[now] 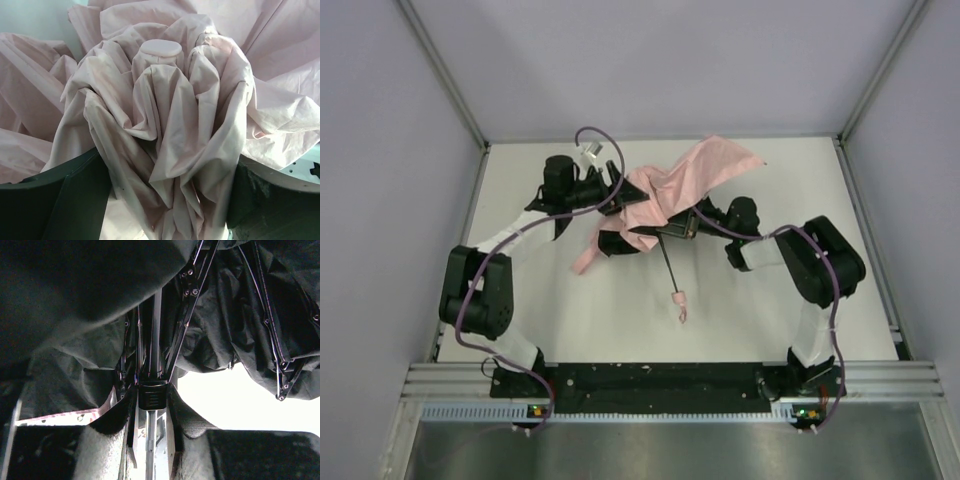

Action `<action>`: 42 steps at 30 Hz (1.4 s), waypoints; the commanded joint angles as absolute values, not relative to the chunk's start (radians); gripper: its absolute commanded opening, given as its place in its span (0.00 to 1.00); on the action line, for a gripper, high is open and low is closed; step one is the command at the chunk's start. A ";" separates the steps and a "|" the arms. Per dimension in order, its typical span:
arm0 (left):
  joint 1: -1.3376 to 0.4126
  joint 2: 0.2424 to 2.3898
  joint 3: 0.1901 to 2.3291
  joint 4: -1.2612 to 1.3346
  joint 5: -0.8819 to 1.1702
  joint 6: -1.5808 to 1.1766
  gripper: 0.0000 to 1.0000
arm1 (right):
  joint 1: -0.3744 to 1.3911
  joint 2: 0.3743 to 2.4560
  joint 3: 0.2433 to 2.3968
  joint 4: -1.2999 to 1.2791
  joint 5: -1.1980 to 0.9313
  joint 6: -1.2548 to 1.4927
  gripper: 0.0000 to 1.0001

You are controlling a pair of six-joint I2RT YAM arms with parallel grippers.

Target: Put away the umbrella

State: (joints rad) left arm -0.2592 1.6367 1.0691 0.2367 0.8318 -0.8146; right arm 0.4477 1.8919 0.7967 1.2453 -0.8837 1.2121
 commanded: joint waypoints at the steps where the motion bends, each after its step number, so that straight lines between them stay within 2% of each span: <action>1: -0.259 1.551 1.071 0.160 0.841 -0.774 0.77 | 0.446 1.755 0.763 1.257 -0.793 1.027 0.00; 3: -0.258 1.484 1.130 -0.086 0.720 -0.630 0.74 | 0.436 1.694 0.735 1.155 -0.743 0.965 0.00; 6: -0.258 1.392 1.204 -0.305 0.544 -0.535 0.71 | 0.410 1.616 0.710 1.076 -0.694 0.913 0.00; 8: -0.258 1.320 1.221 -0.392 0.425 -0.540 0.82 | 0.400 1.525 0.695 0.953 -0.640 0.824 0.00; 10: -0.259 1.260 1.209 -0.384 0.410 -0.558 0.90 | 0.397 1.464 0.695 0.838 -0.585 0.758 0.00; 15: -0.288 1.192 1.190 -0.186 0.598 -0.757 0.86 | 0.393 1.428 0.741 0.707 -0.558 0.699 0.00; 17: -0.333 1.198 1.224 -0.199 0.574 -0.767 0.87 | 0.393 1.451 0.759 0.727 -0.581 0.706 0.00; 19: -0.379 1.218 1.270 -0.248 0.517 -0.735 0.98 | 0.394 1.465 0.775 0.722 -0.587 0.716 0.00; 23: -0.436 1.340 1.400 -0.382 0.395 -0.640 0.98 | 0.396 1.489 0.750 0.803 -0.594 0.785 0.00; 27: -0.437 1.457 1.424 -0.407 0.360 -0.597 0.98 | 0.399 1.516 0.715 0.920 -0.613 0.870 0.00; 31: -0.439 1.601 1.477 -0.455 0.374 -0.513 0.89 | 0.400 1.517 0.703 0.986 -0.633 0.913 0.00; 33: -0.430 1.647 1.520 -0.541 0.368 -0.451 0.74 | 0.399 1.526 0.715 1.005 -0.663 0.928 0.00; 34: -0.419 1.654 1.543 -0.584 0.370 -0.433 0.60 | 0.399 1.529 0.719 1.003 -0.672 0.928 0.00; 35: -0.407 1.648 1.552 -0.603 0.382 -0.416 0.50 | 0.397 1.537 0.721 1.008 -0.681 0.927 0.00; 36: -0.396 1.623 1.545 -0.604 0.393 -0.397 0.46 | 0.396 1.551 0.724 1.023 -0.696 0.928 0.00; 39: -0.371 1.524 1.446 -0.528 0.428 -0.391 0.42 | 0.394 1.639 0.768 1.112 -0.808 0.980 0.00; 42: -0.336 1.409 1.317 -0.425 0.446 -0.458 0.45 | 0.397 1.713 0.791 1.202 -0.850 1.038 0.00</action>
State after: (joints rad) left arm -0.3775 1.5917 1.4231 -0.5373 0.4088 -0.4465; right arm 0.3965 1.6505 0.7170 0.9543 -0.7330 0.9630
